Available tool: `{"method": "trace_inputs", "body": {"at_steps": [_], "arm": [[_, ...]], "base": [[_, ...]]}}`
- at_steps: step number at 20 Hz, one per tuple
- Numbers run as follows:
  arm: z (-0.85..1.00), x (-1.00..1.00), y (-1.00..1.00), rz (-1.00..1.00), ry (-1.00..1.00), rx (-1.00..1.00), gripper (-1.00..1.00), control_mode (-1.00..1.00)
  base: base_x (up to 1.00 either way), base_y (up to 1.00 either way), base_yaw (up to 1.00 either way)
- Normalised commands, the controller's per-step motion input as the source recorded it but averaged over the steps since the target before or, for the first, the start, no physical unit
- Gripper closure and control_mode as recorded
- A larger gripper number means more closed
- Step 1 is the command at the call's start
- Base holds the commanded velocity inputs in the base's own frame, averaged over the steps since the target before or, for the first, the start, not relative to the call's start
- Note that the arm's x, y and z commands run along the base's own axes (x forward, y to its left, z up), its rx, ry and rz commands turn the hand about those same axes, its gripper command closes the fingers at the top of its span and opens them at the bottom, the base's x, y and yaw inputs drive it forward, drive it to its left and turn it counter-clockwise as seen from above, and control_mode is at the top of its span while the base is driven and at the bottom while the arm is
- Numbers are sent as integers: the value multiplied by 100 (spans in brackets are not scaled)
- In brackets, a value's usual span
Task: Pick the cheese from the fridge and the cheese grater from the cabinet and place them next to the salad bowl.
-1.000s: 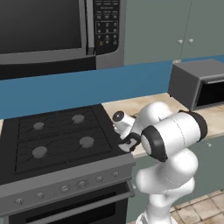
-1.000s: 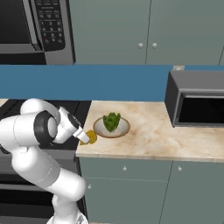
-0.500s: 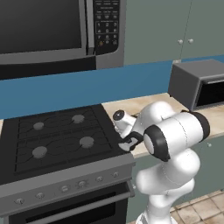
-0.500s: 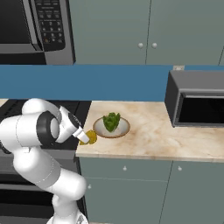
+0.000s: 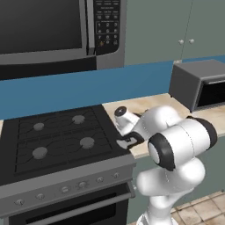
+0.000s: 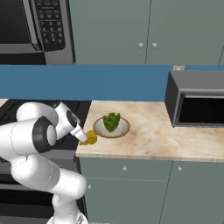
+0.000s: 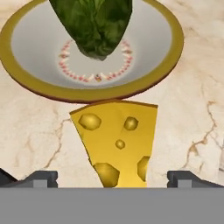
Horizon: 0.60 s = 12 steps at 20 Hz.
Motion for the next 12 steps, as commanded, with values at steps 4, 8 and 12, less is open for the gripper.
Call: {"method": "trace_inputs", "body": {"at_steps": [4,8,12], "arm": [[29,-2,0,-6,0,5,-100,-100],[34,-26,1,-4,0,13,-100,-100],[54,-32,1,-2,0,15,-100,-100]], "base": [[0,0,0],[0,0,0],[0,0,0]]}}
